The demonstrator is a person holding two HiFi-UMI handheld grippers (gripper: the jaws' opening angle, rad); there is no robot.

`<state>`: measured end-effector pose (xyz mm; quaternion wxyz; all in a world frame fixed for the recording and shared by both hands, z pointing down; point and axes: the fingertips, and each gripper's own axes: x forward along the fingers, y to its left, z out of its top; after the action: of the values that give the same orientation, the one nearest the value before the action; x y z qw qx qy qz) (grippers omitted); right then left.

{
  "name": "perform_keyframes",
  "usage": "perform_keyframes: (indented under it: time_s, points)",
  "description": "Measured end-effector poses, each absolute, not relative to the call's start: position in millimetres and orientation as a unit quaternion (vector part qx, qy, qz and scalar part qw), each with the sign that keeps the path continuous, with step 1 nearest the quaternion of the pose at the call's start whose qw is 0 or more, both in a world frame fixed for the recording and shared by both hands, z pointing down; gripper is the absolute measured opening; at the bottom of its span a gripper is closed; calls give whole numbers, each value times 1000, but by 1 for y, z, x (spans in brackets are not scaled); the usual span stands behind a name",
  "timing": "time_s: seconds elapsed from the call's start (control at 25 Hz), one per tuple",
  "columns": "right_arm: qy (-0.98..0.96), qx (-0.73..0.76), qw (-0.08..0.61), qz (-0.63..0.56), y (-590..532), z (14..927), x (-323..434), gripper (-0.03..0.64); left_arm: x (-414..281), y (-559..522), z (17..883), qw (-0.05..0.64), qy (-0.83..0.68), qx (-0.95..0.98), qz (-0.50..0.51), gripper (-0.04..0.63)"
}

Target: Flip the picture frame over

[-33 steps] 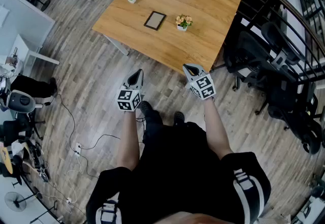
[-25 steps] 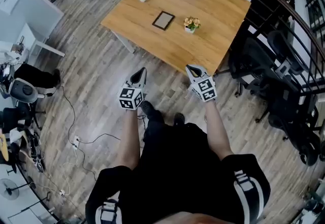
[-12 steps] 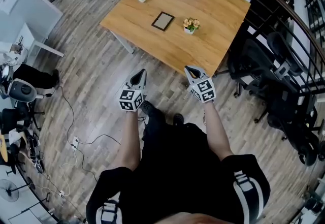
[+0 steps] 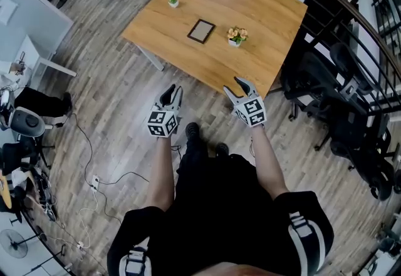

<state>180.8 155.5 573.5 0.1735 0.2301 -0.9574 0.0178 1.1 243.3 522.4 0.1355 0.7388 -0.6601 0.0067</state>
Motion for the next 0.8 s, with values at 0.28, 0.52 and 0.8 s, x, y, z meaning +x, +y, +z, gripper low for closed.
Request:
perform_keyframes:
  time_s: [0.28, 0.52, 0.8]
  points:
    - [-948, 262, 180, 26, 137, 585, 162, 303, -27, 228, 536, 139, -656, 741, 27, 172]
    - [-942, 281, 181, 40, 117, 588, 137, 314, -63, 206, 537, 141, -655, 741, 32, 198]
    - [-933, 306, 183, 50, 90, 587, 109, 299, -97, 169, 539, 146, -638, 755, 42, 197]
